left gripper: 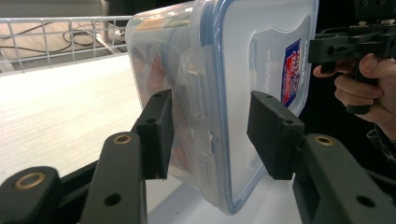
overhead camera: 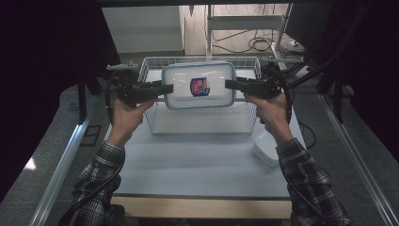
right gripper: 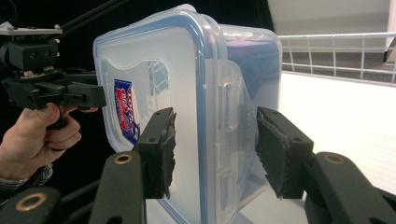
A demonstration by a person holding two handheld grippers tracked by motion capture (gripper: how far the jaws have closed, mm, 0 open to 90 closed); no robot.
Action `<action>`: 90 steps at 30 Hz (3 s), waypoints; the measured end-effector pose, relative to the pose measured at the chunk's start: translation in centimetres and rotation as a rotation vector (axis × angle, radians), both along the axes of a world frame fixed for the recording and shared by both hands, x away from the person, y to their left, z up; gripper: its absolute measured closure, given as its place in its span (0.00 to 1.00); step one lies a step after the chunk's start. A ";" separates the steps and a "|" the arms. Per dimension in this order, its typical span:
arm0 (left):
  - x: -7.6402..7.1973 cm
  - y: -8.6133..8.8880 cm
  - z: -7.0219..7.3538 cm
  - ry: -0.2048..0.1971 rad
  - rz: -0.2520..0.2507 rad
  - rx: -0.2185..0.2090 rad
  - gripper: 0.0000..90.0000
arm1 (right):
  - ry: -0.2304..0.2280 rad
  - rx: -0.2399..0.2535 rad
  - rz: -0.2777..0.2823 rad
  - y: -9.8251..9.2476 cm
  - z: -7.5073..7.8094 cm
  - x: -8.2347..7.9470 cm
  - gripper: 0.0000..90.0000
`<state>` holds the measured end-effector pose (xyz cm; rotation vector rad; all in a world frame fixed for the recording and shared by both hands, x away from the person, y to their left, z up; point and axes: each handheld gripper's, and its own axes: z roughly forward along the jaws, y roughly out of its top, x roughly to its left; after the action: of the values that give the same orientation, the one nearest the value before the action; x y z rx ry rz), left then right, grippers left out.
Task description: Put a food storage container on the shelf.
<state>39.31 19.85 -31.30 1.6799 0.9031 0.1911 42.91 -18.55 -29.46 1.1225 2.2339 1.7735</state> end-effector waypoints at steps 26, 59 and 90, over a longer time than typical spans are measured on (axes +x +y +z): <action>3.5 -0.1 -1.2 0.028 0.056 -0.060 0.54 | 0.075 0.029 -0.033 0.2 -1.3 4.3 0.53; 5.5 -0.1 -2.5 0.092 0.098 -0.028 0.47 | 0.077 -0.079 -0.110 1.5 -1.5 4.8 0.61; 2.8 0.3 -3.0 0.019 0.054 0.018 0.34 | -0.068 -0.159 -0.142 0.9 -0.9 2.8 0.60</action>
<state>42.14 20.19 -34.25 1.6777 0.9641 0.2204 45.69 -17.63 -30.34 1.1388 2.1536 1.5278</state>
